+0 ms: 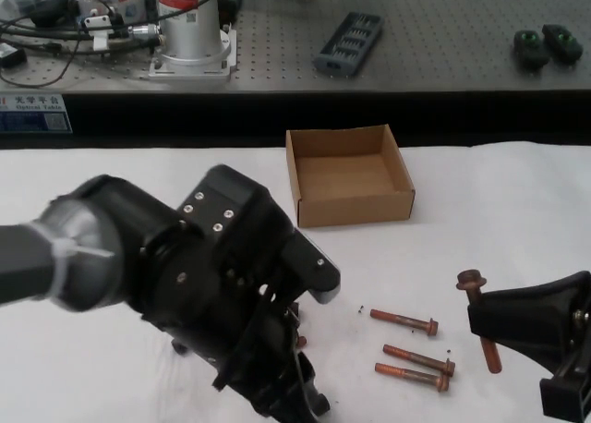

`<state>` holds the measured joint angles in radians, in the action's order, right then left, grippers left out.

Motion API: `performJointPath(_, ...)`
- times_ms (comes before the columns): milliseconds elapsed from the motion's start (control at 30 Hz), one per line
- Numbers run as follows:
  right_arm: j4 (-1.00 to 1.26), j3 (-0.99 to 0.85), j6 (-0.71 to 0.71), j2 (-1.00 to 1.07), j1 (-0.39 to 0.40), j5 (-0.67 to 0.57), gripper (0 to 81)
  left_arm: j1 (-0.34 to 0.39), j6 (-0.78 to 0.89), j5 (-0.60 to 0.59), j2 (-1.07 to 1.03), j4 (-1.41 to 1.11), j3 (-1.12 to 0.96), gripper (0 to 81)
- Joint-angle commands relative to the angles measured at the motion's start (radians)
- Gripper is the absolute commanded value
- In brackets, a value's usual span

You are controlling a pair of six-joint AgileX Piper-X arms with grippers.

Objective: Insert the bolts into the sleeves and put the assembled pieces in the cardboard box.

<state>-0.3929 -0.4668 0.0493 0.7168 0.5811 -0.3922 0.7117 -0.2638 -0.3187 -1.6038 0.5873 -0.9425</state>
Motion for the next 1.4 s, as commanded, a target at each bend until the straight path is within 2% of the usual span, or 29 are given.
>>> performJointPath(0, 0.019, 0.000, 0.003, -0.010, -0.005, 0.008, 1.1, 0.015, -0.013, 0.018, -0.029, 0.034, -0.015, 27.6)
performJointPath(200, 0.019, 0.002, 0.000, -0.010, -0.005, 0.025, 1.1, 0.075, -0.004, 0.022, -0.066, 0.024, -0.015, 27.6)
performJointPath(333, 0.017, 0.026, 0.000, -0.010, -0.005, 0.025, 1.1, 0.099, 0.058, 0.024, -0.092, -0.047, -0.015, 27.6)
performJointPath(667, 0.020, 0.064, 0.011, -0.010, -0.005, 0.023, 1.1, 0.099, 0.021, 0.105, -0.106, -0.068, -0.025, 27.6)
performJointPath(1000, 0.020, 0.064, 0.021, -0.010, -0.005, 0.023, 1.1, 0.099, 0.013, 0.136, -0.154, -0.066, -0.025, 27.6)
performJointPath(1167, 0.020, 0.064, 0.021, -0.010, -0.005, 0.016, 1.1, 0.099, 0.004, 0.201, -0.158, -0.063, -0.035, 27.6)
performJointPath(1367, 0.026, 0.064, 0.021, -0.010, -0.005, 0.024, 1.1, 0.099, -0.002, 0.203, -0.158, -0.057, -0.100, 27.6)
